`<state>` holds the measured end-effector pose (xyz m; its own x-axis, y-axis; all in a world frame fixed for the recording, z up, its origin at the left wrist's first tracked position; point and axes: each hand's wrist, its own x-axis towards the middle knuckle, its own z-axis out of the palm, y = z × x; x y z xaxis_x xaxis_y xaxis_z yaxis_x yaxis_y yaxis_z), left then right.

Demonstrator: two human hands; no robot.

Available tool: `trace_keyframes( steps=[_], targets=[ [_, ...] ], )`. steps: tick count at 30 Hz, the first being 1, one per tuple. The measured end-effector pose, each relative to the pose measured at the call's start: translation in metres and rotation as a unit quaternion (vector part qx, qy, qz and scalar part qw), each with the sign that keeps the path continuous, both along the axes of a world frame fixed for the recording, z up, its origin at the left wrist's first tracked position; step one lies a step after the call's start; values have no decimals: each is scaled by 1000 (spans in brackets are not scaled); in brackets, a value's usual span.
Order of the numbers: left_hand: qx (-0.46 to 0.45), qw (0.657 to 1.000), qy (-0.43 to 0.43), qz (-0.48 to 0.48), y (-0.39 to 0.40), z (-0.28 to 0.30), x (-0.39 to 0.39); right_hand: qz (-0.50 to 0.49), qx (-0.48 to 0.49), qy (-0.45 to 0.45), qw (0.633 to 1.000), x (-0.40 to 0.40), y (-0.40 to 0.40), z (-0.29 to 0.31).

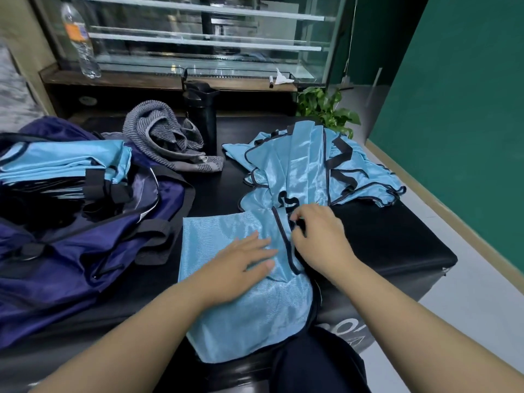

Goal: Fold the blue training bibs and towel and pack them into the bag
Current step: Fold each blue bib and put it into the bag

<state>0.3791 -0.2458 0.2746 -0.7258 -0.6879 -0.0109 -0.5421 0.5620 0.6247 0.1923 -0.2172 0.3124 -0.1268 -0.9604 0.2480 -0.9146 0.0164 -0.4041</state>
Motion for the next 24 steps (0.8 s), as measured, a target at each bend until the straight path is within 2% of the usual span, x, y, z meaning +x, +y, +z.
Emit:
trace_keyframes(
  steps=[2, 5, 7, 9, 12, 15, 17, 20, 24],
  targets=[
    [-60, 997, -26, 35, -16, 12, 8, 80, -13, 25, 996, 10, -13, 6],
    [-162, 969, -148, 116, -50, 26, 26, 157, 35, 127, 979, 17, -45, 17],
    [-146, 948, -230, 165, -75, 30, 38, 169, 77, 188, 965, 22, -70, 25],
    [-95, 942, -269, 178, -97, 31, 46, 167, 150, 218, 950, 26, -93, 29],
    [-42, 936, -316, 151, -116, 34, 49, 150, 298, 264, 905, 31, -115, 36],
    [7, 927, -356, 117, -125, 40, 44, 147, 387, 315, 854, 29, -125, 42],
    [31, 912, -397, 96, -128, 47, 40, 142, 429, 308, 837, 25, -129, 44],
    [41, 889, -451, 74, -132, 53, 35, 152, 450, 267, 839, 18, -127, 48],
    [43, 893, -443, 59, -131, 54, 34, 155, 442, 227, 853, 12, -119, 54]
  ],
)
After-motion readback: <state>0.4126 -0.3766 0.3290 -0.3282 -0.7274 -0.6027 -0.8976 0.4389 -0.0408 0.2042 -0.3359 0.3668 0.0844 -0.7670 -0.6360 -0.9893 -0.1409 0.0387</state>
